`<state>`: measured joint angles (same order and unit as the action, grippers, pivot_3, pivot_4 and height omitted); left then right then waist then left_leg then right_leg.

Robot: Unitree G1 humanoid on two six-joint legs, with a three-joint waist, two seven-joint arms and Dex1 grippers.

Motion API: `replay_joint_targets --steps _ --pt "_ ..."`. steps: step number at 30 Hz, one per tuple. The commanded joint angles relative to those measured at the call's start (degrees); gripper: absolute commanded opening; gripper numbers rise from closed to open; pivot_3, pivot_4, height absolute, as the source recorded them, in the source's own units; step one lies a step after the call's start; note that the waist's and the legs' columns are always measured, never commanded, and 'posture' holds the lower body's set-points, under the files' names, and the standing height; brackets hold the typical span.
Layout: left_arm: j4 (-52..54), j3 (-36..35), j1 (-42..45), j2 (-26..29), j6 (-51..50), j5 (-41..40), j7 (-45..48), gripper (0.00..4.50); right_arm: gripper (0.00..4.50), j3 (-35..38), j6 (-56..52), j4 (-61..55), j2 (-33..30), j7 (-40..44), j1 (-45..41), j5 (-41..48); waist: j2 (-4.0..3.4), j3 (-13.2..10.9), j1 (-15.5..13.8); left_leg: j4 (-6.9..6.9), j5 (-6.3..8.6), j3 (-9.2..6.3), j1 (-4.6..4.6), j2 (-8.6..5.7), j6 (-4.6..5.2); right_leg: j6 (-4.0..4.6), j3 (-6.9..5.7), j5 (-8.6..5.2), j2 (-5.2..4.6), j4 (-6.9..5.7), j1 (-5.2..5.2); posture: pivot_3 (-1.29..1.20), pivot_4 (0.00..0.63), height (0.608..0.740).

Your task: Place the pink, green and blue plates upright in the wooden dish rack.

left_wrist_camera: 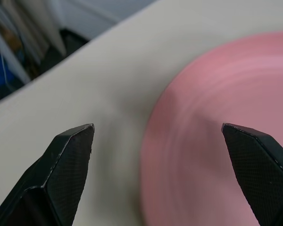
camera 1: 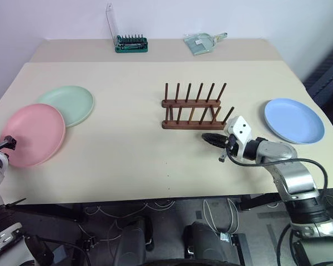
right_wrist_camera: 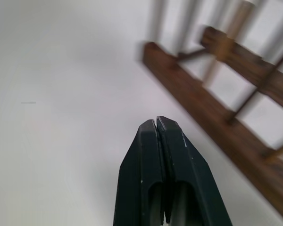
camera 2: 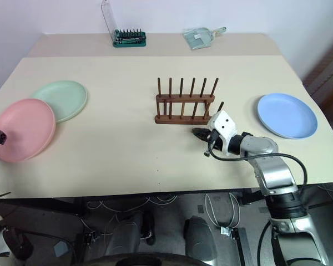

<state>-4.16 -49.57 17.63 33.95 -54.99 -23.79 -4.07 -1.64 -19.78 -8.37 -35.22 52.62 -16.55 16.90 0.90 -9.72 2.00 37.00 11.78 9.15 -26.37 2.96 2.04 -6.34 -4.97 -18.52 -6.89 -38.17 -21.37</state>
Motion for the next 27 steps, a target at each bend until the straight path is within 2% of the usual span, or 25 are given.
replay_joint_targets --steps 1,3,10,14,21,27 --pt "1.0 -1.8 0.0 -0.9 -2.4 -1.8 -0.6 4.22 0.0 1.1 0.5 -1.3 -0.3 -0.8 -0.1 0.3 0.03 0.0 0.1 0.01 0.0 0.0 0.0 0.0 -0.03 0.01 0.0 0.01 0.0 -0.02 -0.01 0.0 0.15 0.732" --pt "1.2 -1.9 -0.1 -1.6 -2.4 -1.7 -1.0 3.64 0.0 0.8 0.3 -1.3 0.1 -1.5 0.0 0.1 0.08 0.0 0.2 0.02 0.01 0.0 0.0 0.01 -0.07 0.01 0.0 0.01 0.0 -0.04 -0.02 0.0 0.15 0.732" --pt "2.1 -1.1 -0.4 -3.1 -1.3 -2.3 -1.4 0.09 0.0 0.5 -0.1 -2.1 0.2 -2.1 0.5 0.6 0.07 0.0 0.2 0.0 0.01 0.0 0.01 0.0 -0.08 0.01 0.0 0.01 -0.01 -0.03 -0.02 0.0 0.15 0.732" --pt "4.2 -1.2 0.4 -4.8 2.1 -4.4 0.1 0.03 0.0 0.2 0.0 -2.2 0.3 -2.2 0.8 0.5 0.05 0.1 -0.1 -0.01 0.02 0.01 0.02 -0.01 -0.08 0.01 0.0 0.01 -0.04 -0.02 0.0 0.0 0.15 0.732" --pt "11.1 -3.8 0.7 -9.4 15.0 -12.3 6.5 0.03 0.0 0.8 -0.7 -3.6 -0.4 -1.9 0.8 1.1 0.11 0.1 -0.4 0.0 0.02 0.02 0.0 -0.01 -0.07 0.02 0.0 0.01 -0.04 0.01 0.01 0.0 0.15 0.732" --pt "14.7 1.6 1.5 -7.4 18.6 -13.4 8.8 0.03 0.0 -0.1 -3.7 -8.5 -1.4 -1.7 -3.9 1.6 0.12 0.0 -0.4 0.01 -0.03 0.02 -0.01 0.0 0.01 0.02 0.0 0.01 -0.02 0.0 -0.01 0.0 0.15 0.732"
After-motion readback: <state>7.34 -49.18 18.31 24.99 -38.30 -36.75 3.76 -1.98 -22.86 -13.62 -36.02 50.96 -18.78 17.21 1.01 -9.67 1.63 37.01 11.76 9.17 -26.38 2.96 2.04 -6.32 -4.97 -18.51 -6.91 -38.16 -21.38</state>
